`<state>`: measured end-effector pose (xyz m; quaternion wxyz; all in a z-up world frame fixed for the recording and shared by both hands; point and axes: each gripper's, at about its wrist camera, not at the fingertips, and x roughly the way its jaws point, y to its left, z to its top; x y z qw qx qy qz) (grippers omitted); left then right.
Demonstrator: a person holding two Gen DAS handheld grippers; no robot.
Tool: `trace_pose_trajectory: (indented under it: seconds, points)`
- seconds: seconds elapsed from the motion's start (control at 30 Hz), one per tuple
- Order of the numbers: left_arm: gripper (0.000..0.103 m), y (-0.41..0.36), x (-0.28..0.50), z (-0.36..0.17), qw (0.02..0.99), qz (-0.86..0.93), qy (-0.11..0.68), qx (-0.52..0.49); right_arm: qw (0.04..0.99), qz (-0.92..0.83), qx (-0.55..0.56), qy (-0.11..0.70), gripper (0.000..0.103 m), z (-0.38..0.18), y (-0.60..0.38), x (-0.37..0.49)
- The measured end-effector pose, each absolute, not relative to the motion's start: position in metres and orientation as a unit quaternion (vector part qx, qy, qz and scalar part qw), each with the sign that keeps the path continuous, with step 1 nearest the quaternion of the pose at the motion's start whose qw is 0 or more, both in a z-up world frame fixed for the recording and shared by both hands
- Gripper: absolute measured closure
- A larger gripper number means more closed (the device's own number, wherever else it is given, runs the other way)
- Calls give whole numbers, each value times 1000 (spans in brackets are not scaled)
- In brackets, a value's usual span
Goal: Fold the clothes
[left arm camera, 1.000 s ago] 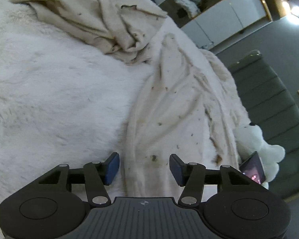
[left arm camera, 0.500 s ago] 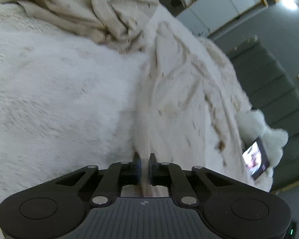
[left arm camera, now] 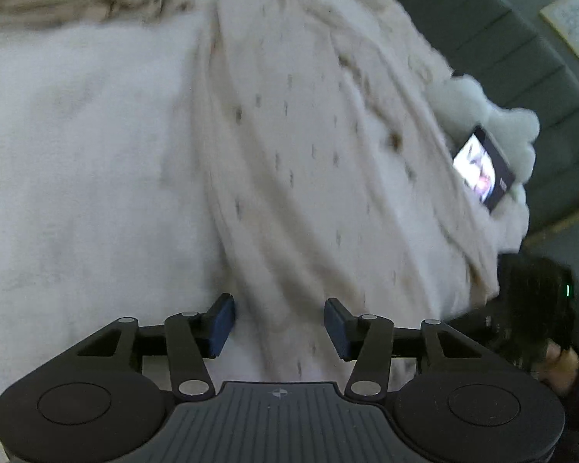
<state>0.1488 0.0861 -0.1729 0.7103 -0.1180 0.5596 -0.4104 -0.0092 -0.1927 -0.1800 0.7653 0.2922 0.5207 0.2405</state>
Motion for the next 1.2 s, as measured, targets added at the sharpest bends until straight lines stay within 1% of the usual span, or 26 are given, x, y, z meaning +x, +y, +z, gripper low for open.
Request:
trace_pose_trajectory:
  seconds: [0.03, 0.1, 0.13, 0.17, 0.2, 0.23, 0.3, 0.4, 0.43, 0.47, 0.53, 0.57, 0.6, 0.63, 0.67, 0.73, 0.8, 0.93, 0.97, 1.0, 1.07, 1.2]
  points:
    - [59, 86, 142, -176, 703, -414, 566, -115, 763, 245, 297, 519, 69, -182, -193, -9]
    - [67, 86, 129, -182, 688, -422, 580, -108, 762, 249, 306, 513, 67, -185, -194, -10]
    - [74, 86, 123, -185, 681, -426, 586, -105, 758, 255, 310, 514, 68, -190, -192, -11]
    - [91, 86, 116, -187, 673, -430, 593, -101, 755, 261, 300, 521, 78, -194, -186, -13]
    - [103, 86, 110, -190, 666, -434, 599, -98, 752, 268, 290, 527, 91, -198, -180, -14]
    - [103, 83, 104, -192, 663, -436, 603, -84, 750, 275, 281, 532, 102, -201, -174, -15]
    - [103, 80, 102, -182, 670, -438, 596, -69, 758, 281, 268, 524, 103, -192, -172, -15]
    - [103, 94, 99, -148, 690, -451, 560, -80, 759, 309, 279, 501, 103, -174, -177, -20]
    - [103, 99, 98, -137, 701, -442, 556, -59, 768, 295, 273, 498, 98, -169, -188, -24]
    - [101, 99, 96, -133, 707, -429, 561, -23, 777, 281, 266, 496, 89, -163, -198, -28]
    - [99, 93, 94, -134, 706, -392, 587, 53, 794, 253, 253, 491, 80, -153, -219, -36]
    - [90, 92, 94, -134, 704, -389, 591, 56, 802, 238, 247, 488, 79, -148, -229, -40]
    - [84, 91, 94, -133, 702, -386, 595, 59, 810, 224, 240, 485, 78, -143, -239, -44]
    - [75, 90, 94, -128, 710, -386, 587, 50, 818, 210, 233, 482, 76, -137, -250, -48]
    - [68, 90, 94, -120, 722, -389, 572, 33, 825, 195, 226, 479, 70, -132, -260, -52]
    - [62, 78, 93, -105, 736, -407, 541, -12, 839, 166, 213, 472, 65, -122, -281, -60]
    - [61, 50, 84, -98, 732, -436, 522, -29, 852, 137, 198, 464, 65, -111, -302, -69]
    - [53, -37, 57, -93, 699, -517, 494, -17, 873, 63, 177, 451, 64, -96, -346, -91]
    - [47, -58, 48, -94, 692, -531, 488, -17, 875, 36, 176, 449, 63, -95, -358, -100]
    - [44, -78, 40, -97, 686, -542, 485, -14, 877, 8, 174, 447, 62, -95, -371, -110]
    - [44, -121, 26, -108, 674, -559, 483, -2, 879, -33, 175, 443, 56, -96, -387, -125]
    - [44, -195, 0, -137, 655, -570, 496, 15, 874, -78, 194, 438, 54, -112, -408, -153]
